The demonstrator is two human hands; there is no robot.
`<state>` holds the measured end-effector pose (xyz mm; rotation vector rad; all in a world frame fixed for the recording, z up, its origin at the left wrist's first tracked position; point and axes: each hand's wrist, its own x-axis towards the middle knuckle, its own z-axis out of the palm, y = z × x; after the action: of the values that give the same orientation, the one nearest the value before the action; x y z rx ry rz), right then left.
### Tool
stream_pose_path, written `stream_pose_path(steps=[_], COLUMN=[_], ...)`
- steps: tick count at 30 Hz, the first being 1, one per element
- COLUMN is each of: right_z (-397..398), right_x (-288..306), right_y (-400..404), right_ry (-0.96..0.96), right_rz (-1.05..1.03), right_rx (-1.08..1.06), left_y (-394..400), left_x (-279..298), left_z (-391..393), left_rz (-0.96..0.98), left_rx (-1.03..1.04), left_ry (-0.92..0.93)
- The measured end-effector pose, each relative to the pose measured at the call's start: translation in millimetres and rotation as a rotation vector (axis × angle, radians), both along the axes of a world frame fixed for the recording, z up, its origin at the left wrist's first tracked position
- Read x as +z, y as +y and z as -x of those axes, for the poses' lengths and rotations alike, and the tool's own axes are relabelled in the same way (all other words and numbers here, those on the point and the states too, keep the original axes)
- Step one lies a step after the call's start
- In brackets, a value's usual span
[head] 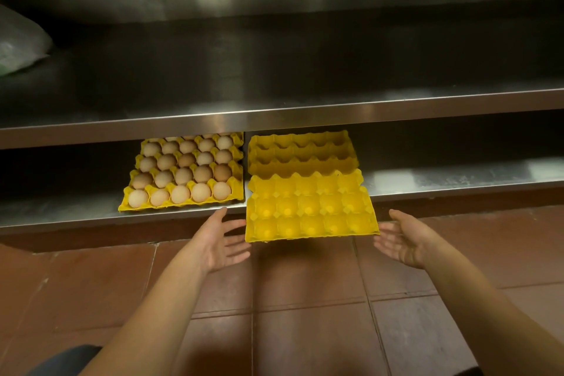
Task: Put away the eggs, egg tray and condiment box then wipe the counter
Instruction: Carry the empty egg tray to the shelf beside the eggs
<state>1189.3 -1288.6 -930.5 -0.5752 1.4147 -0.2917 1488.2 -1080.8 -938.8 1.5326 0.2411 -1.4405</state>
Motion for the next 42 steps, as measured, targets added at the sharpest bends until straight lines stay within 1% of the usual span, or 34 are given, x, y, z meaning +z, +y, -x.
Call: stream_pose_path(steps=[4,13,20,23,27,30,34,42], right_z=[-4.9,-18.4,-31.0,-34.9,-36.8,-35.0,-33.9,-39.1], right_x=[-0.1,-0.4,3.4,7.0,9.6,8.6,10.4,12.0], right_y=[-2.2,-8.0,-10.1,-10.6,-9.6,-8.7,-11.2,-14.1], right_ry=[-0.065,-0.123,-0.256,-0.313,-0.309,-0.296,-0.336,-0.452], right_rz=[0.040,0.111,0.045,0.031,0.004,-0.038,-0.027,0.000], right_rx=[-0.057,-0.042,-0.160,-0.212,-0.241,-0.244,-0.267,-0.294], left_y=[-6.5,-7.5,-15.5,-16.6,-18.5,-18.0,-20.4,-27.6], left_x=[4.8,4.6,11.9,10.8,12.9,12.4,10.9,10.1], left_z=[-0.6,-3.0,1.8,4.8,8.0,7.6,5.1,2.7], left_rz=[0.052,0.168,0.317,0.346,0.332,0.312,0.285,0.372], left_rx=[0.096,0.265,0.482,0.551,0.582,0.595,0.610,0.602], left_ry=[0.010,0.044,0.133,0.176,0.212,0.201,0.201,0.210])
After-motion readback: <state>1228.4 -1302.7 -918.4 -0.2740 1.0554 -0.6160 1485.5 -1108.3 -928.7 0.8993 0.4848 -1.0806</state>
